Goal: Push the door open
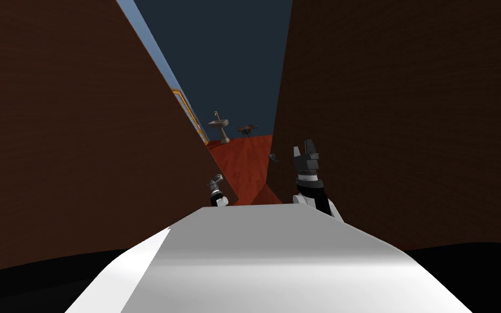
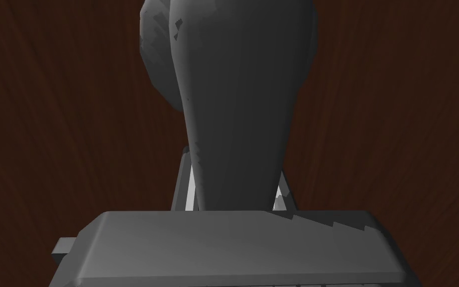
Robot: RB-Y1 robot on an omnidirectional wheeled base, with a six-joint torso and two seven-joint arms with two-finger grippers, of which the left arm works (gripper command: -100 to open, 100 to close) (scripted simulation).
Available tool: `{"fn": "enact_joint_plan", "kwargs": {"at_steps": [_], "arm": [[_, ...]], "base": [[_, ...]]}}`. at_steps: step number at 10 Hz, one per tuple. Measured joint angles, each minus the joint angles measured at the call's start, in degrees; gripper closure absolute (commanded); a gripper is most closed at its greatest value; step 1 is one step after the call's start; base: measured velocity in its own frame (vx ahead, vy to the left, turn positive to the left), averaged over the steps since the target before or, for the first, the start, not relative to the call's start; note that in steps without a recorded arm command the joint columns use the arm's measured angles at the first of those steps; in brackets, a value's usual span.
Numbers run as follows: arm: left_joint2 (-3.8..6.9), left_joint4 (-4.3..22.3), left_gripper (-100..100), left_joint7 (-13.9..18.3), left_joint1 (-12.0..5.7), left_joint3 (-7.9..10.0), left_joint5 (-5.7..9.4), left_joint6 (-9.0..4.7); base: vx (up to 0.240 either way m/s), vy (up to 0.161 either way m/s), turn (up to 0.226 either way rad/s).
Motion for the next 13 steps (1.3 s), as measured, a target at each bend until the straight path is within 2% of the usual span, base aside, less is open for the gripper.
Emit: {"fn": "enact_joint_plan", "kwargs": {"at_steps": [1, 2, 3, 4, 5, 6, 8, 10, 11, 12, 13], "arm": [[0.07, -1.6, 100, -0.4, 0.59, 0.16, 0.36, 0.51], [0.52, -1.8, 100, -0.4, 0.45, 0.26, 0.54, 0.66], [1.16, -0.3, 100, -0.1, -0.27, 0.28, 0.58, -0.34], [0.87, -1.7, 100, -0.6, 0.61, 0.63, 1.39, 0.32], [1.32, -0.5, 100, -0.8, 0.34, 0.86, 1.85, -0.29], [1.26, -0.7, 100, -1.4, 0.60, 1.33, 2.66, -0.69], [0.70, -3.6, 100, -3.0, 1.52, 2.14, 3.70, 0.24], [2.22, -2.0, 100, -2.5, 0.62, 2.43, 4.12, -0.54], [2.28, -0.4, 100, -2.6, 0.28, 2.74, 4.89, -1.59], [1.63, -1.2, 100, -3.2, 0.84, 3.00, 5.34, -1.68], [2.11, 0.0, 100, -3.5, 0.28, 3.40, 6.02, -2.08]], "base": [[0.075, 0.046, -0.004], [0.042, 0.018, -0.002], [0.131, 0.060, -0.010], [0.138, 0.054, 0.010], [0.175, 0.055, -0.006], [0.194, 0.086, 0.016], [0.069, 0.050, 0.016], [0.070, 0.046, -0.008], [0.129, 0.054, 0.022], [0.129, 0.058, 0.016], [0.118, 0.044, -0.006]]}}
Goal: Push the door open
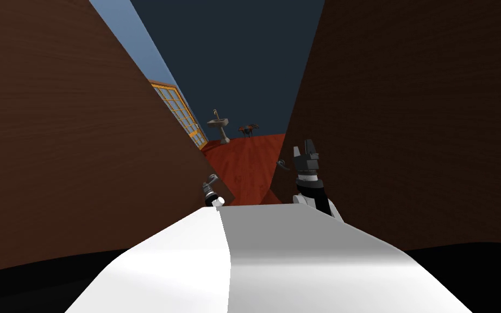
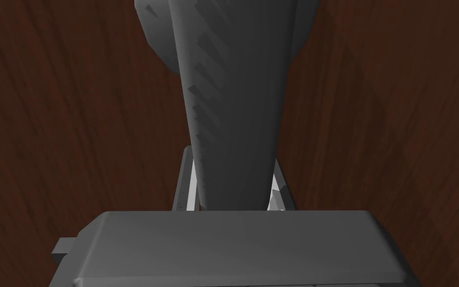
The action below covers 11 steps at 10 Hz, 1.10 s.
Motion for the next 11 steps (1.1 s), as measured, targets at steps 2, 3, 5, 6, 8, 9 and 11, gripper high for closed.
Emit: {"fn": "enact_joint_plan", "kwargs": {"at_steps": [2, 3, 5, 6, 8, 9, 11], "arm": [[0.57, 1.6, 100, -0.2, -0.52, 0.51, 0.46, -1.29], [0.36, 0.0, 100, -0.7, 0.11, 0.62, 0.53, -0.12], [-0.04, -2.6, 100, -0.6, 1.25, 0.57, 0.55, 0.80], [-0.63, -3.3, 100, -1.4, 1.58, 1.14, 1.55, 1.30], [-0.76, -3.0, 100, -2.1, 1.89, 1.76, 2.66, 0.57], [0.25, 0.0, 100, -1.7, 0.67, 2.28, 3.43, -1.43], [-0.59, -3.5, 100, -2.9, 2.21, 2.98, 4.16, -0.05]], "base": [[0.038, 0.009, 0.006], [-0.024, -0.010, 0.004], [0.048, 0.012, -0.009], [0.185, 0.071, 0.014], [0.149, 0.042, 0.023], [0.159, 0.039, 0.019], [0.062, 0.020, 0.008]]}}
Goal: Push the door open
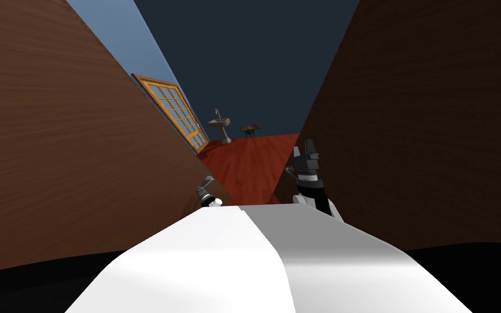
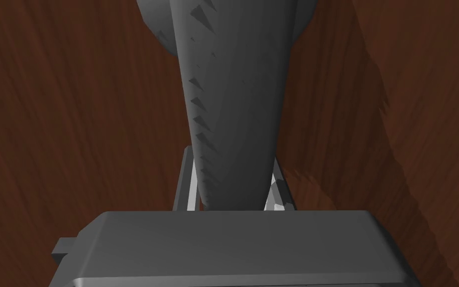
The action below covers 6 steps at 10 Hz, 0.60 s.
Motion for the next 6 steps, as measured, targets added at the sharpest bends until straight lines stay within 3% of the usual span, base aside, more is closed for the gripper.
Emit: {"fn": "enact_joint_plan", "kwargs": {"at_steps": [2, 4, 6], "arm": [[-0.36, 0.0, 100, -0.6, 0.06, 0.76, 1.18, -0.53], [-1.35, -1.7, 100, -1.6, 0.78, 1.42, 1.94, -0.22], [-2.25, -2.5, 100, -2.6, 1.59, 2.53, 3.43, -0.39]], "base": [[0.119, 0.014, 0.007], [0.094, 0.005, 0.005], [0.186, -0.007, 0.031]]}}
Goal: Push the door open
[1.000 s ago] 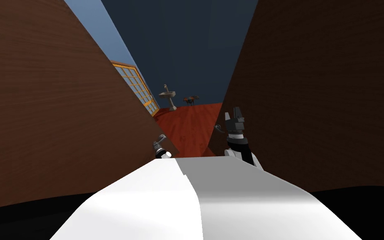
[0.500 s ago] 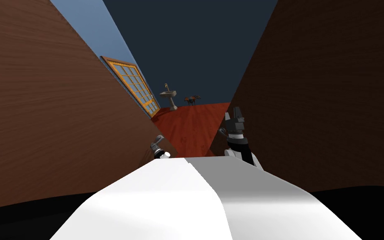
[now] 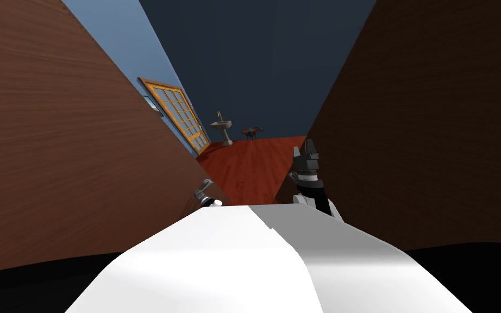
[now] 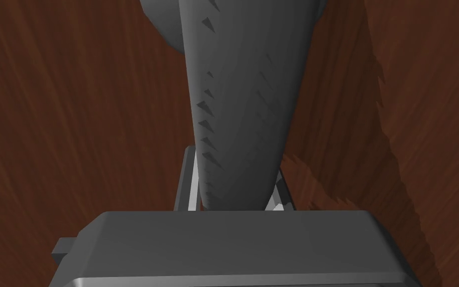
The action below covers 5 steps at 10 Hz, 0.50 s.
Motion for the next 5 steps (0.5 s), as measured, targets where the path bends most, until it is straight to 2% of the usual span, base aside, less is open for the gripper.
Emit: {"fn": "enact_joint_plan", "kwargs": {"at_steps": [2, 3, 4, 5], "arm": [[-0.74, -0.6, 100, -0.7, 0.67, 1.08, 1.25, -0.57], [-1.32, -1.0, 100, -1.2, 0.88, 1.57, 1.81, -0.78], [-1.29, -1.1, 100, -1.3, 1.10, 1.81, 1.95, -0.91], [-1.10, -1.9, 100, -1.6, 1.85, 2.19, 2.36, -0.43]], "base": [[0.142, 0.005, 0.014], [0.051, 0.009, 0.048], [0.080, 0.039, 0.014], [0.130, 0.068, 0.019]]}}
